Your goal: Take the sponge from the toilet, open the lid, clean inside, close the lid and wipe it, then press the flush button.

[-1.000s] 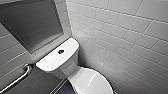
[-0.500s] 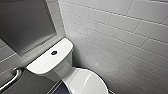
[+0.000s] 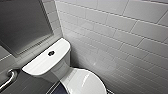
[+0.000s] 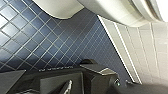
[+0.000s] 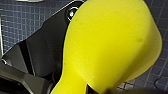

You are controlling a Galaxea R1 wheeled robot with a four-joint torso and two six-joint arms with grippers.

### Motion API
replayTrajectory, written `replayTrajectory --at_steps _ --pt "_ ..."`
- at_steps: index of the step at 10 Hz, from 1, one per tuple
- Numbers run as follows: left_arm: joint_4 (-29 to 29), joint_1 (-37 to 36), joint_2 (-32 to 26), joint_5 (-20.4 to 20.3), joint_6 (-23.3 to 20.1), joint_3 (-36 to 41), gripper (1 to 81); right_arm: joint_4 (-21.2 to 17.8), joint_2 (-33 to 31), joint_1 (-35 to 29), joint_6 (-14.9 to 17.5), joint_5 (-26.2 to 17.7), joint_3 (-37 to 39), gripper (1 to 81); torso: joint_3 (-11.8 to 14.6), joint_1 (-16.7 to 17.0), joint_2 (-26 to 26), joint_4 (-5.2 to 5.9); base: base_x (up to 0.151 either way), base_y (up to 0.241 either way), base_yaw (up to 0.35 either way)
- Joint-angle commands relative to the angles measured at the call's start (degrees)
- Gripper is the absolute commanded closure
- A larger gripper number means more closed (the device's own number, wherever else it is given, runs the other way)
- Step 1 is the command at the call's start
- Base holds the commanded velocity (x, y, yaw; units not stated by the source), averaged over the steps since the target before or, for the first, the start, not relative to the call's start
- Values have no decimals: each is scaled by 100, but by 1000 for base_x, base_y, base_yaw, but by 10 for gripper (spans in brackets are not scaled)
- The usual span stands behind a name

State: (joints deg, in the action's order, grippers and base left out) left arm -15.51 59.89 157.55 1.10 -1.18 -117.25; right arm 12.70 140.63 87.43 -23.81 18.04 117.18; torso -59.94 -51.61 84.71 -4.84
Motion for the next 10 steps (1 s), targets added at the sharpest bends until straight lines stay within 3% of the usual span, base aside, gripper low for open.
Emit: replayTrajectory --at_steps 1,2,4,6,8,10 --pt "-295 -482 374 461 57 -290 10 127 117 323 34 -433 428 811 0 0 0 0 0 0 0" --pt "-330 -552 496 672 57 -412 10 214 300 481 34 -556 680 811 0 0 0 0 0 0 0" --pt "-313 -623 698 708 57 -588 10 547 590 719 8 -591 1191 811 0 0 0 0 0 0 0" --pt "-286 -623 787 857 57 -615 10 567 653 869 60 -749 1131 811 0 0 0 0 0 0 0" --pt "-295 -623 831 883 57 -606 10 279 837 1009 516 -714 1279 811 0 0 0 0 0 0 0" --pt "-295 -693 919 875 57 -527 10 320 1005 1001 649 -837 1509 811 0 0 0 0 0 0 0"
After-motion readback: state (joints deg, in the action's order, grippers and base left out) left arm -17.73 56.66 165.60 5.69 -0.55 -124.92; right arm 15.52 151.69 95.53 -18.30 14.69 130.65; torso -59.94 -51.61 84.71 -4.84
